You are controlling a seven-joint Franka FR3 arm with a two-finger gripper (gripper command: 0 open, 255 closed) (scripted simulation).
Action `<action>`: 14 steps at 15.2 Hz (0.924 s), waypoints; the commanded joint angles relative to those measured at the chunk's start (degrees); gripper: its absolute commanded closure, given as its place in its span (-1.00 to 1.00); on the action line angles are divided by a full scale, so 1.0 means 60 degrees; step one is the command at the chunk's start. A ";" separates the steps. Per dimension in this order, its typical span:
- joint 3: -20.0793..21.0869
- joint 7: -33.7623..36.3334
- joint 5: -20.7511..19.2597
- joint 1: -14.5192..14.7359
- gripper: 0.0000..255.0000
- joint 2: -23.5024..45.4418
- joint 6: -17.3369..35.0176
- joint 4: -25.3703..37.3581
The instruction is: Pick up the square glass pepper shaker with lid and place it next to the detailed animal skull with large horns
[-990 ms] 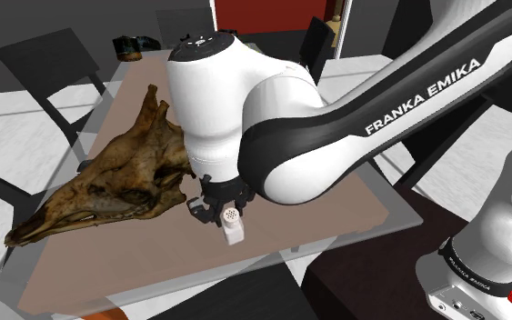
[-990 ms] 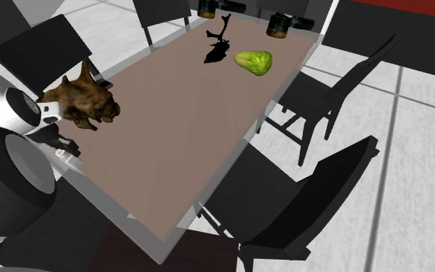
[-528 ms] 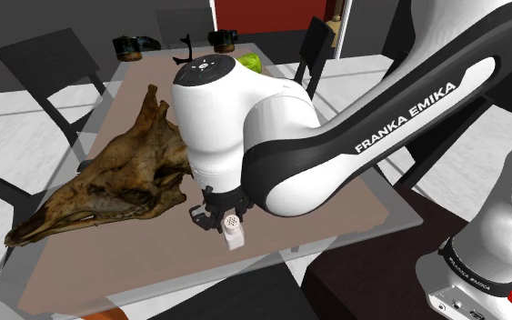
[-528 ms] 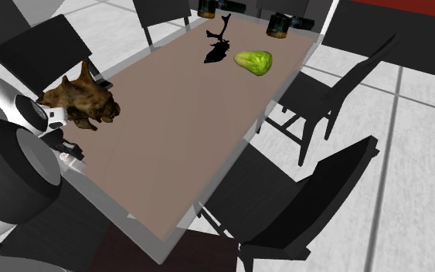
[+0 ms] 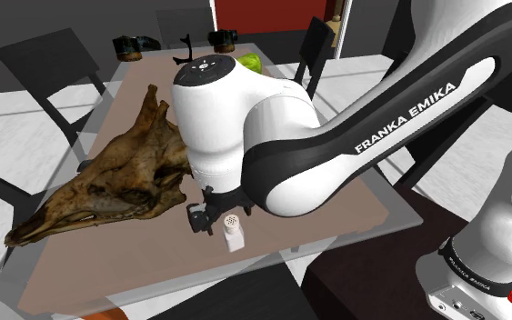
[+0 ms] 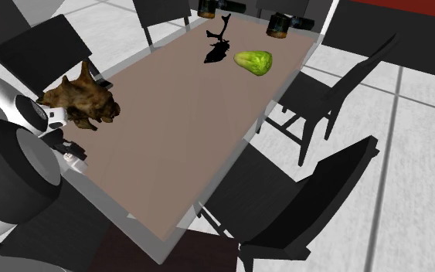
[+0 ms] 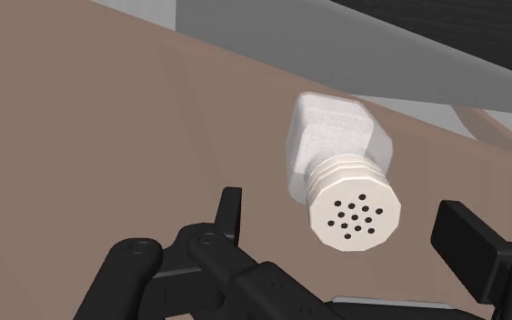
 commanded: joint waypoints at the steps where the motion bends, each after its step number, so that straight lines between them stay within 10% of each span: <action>1: 0.0000 0.0000 0.0000 0.0000 -1.00 0.0000 0.0000 0.0000; 14: 0.0077 -0.0355 0.0520 -0.0004 -1.00 -0.0707 -0.1110 0.0509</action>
